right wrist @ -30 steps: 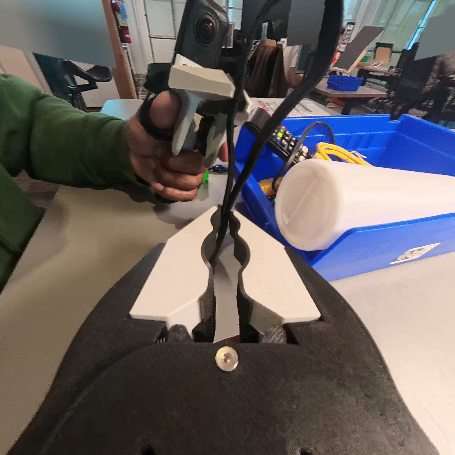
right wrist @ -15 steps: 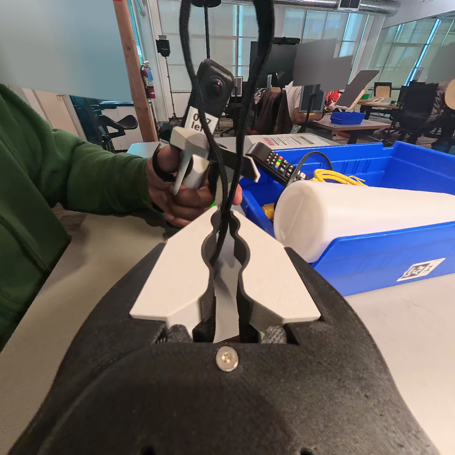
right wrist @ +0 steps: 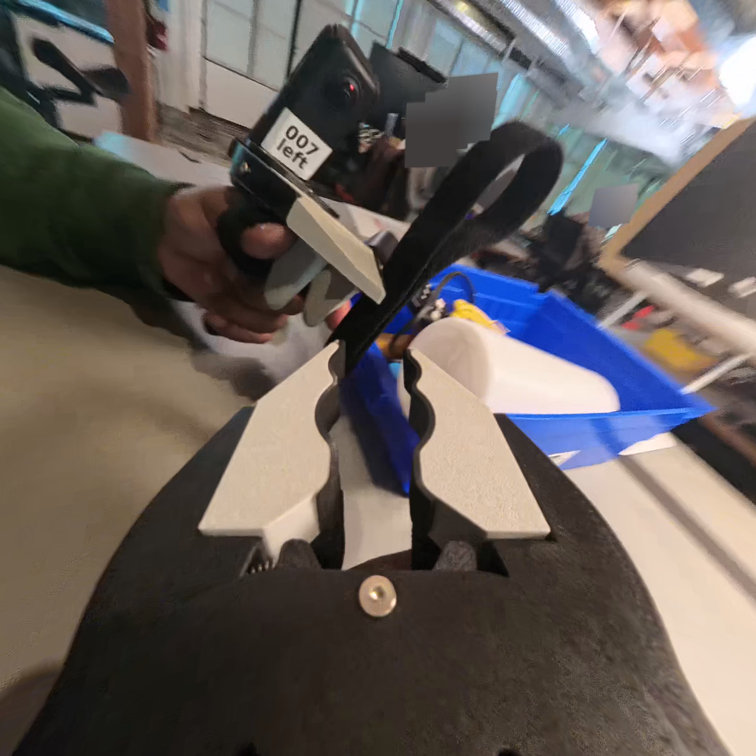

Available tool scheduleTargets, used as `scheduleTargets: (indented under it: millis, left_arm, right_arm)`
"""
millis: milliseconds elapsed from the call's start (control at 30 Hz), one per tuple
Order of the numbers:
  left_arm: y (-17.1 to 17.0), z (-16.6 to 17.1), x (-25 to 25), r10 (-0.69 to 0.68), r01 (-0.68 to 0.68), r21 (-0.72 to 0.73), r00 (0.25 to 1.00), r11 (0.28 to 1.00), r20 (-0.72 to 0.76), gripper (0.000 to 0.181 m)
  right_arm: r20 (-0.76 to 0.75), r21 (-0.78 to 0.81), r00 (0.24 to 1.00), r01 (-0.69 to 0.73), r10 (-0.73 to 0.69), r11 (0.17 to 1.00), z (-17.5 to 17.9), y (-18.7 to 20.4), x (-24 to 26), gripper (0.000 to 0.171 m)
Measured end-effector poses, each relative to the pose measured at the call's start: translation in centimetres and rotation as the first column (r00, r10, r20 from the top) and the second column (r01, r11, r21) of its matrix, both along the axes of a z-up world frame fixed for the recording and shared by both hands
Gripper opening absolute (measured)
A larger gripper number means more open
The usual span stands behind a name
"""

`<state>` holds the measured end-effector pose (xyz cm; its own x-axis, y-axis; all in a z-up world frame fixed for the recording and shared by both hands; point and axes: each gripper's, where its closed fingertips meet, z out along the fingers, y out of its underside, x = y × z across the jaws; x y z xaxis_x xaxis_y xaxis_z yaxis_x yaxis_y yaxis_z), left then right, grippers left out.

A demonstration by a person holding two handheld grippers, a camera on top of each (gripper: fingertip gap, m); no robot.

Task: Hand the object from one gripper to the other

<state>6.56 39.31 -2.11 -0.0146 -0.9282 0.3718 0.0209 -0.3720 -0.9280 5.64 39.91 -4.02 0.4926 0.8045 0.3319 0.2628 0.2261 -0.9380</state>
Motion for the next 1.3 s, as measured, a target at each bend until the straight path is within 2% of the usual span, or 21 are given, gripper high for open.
scheduleTargets:
  millis: [67,167,333,567,700,800,933,1033,1167,1300]
  left_arm:
    - [0.2,-0.3,0.0,0.004,-0.005,-0.038,1.000,0.999,-0.020,0.007]
    - [0.2,-0.5,0.0,-0.015,0.013,-0.114,1.000,0.993,-0.019,0.007]
    - [-0.5,-0.9,0.2,-0.086,0.082,-0.251,0.996,0.965,-0.004,0.007]
    - [-1.9,-1.0,0.6,-0.192,0.196,-0.409,0.980,0.891,0.053,0.006]
    - [-2.6,-1.3,0.8,-0.238,0.243,-0.483,0.968,0.841,0.073,0.006]
    - [-3.3,-1.8,1.1,-0.275,0.268,-0.506,0.959,0.820,0.062,0.006]
    - [-4.1,-2.6,1.4,-0.306,0.275,-0.497,0.952,0.823,0.019,0.006]
    - [-4.1,-2.5,1.4,-0.309,0.278,-0.458,0.951,0.844,0.007,0.007]
    - [-3.6,-2.1,1.3,-0.259,0.234,-0.295,0.965,0.926,-0.048,0.028]
    - [-2.4,-0.7,0.8,-0.156,0.153,-0.056,0.987,0.987,-0.045,0.032]
  right_arm:
    - [0.055,0.167,0.996,0.062,-0.072,0.984,0.8,0.3,0.6,0.029]
    - [0.117,0.399,0.976,0.126,-0.186,0.908,1.8,0.5,1.3,0.029]
    - [0.188,0.690,0.905,0.156,-0.383,0.707,2.6,0.9,2.3,0.030]
    - [0.213,0.863,0.841,0.076,-0.497,0.500,2.7,0.1,1.4,0.042]
    - [0.240,0.897,0.817,0.020,-0.524,0.441,2.1,-0.2,0.6,0.045]
    - [0.260,0.906,0.800,-0.008,-0.541,0.424,1.5,-0.1,0.3,0.042]
    - [0.264,0.903,0.790,0.000,-0.553,0.430,1.3,0.2,0.5,0.015]
    - [0.278,0.890,0.792,0.001,-0.544,0.456,1.1,0.3,0.6,0.007]
    - [0.255,0.852,0.825,0.055,-0.504,0.521,1.3,0.4,0.8,0.006]
    - [0.210,0.780,0.870,0.126,-0.446,0.613,1.8,0.7,1.3,0.006]
